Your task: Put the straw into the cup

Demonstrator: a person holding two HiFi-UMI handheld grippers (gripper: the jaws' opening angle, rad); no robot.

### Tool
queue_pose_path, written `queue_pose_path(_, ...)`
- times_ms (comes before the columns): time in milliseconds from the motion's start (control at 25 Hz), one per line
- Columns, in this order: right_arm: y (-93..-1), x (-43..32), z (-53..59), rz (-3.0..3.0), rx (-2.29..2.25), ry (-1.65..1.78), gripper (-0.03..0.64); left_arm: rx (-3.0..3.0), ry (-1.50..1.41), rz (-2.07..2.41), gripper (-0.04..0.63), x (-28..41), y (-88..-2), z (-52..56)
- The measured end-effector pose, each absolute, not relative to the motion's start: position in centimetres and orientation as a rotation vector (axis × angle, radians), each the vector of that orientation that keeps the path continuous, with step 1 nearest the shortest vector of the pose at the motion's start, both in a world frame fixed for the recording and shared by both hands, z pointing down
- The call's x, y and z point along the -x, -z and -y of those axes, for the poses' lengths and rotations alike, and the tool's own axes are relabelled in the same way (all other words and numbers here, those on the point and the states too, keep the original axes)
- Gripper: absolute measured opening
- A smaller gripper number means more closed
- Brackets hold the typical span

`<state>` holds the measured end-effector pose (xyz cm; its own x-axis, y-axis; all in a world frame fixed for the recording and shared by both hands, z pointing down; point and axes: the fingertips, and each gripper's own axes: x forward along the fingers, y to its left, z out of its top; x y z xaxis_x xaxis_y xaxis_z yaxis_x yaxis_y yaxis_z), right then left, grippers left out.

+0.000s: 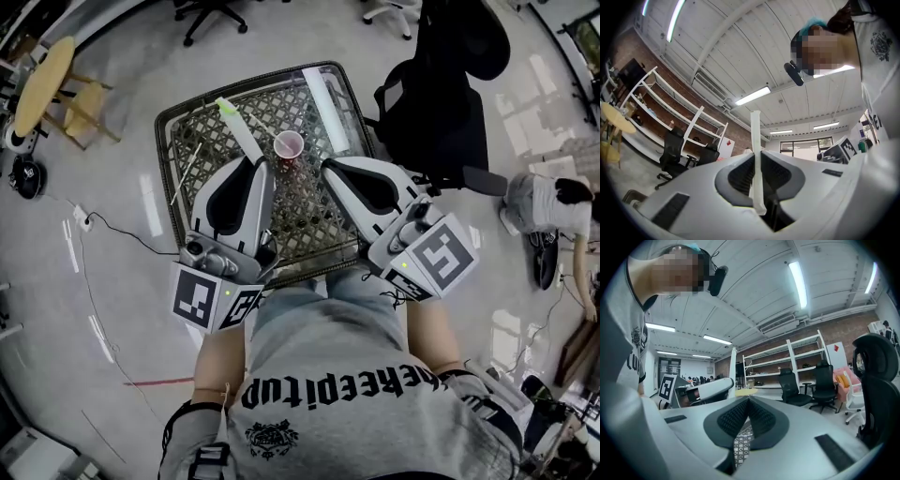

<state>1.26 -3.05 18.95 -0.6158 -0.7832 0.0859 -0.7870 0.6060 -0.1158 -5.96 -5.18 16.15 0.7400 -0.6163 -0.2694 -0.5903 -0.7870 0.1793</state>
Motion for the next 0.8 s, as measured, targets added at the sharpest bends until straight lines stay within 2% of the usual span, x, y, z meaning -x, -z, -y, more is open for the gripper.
queue_pose_path(800,-21.6,-2.2,7.8,2.899,-1.008,-0.278,0.011,-2.721,0.513,1.362,0.083,5.8,-18.7,8.2)
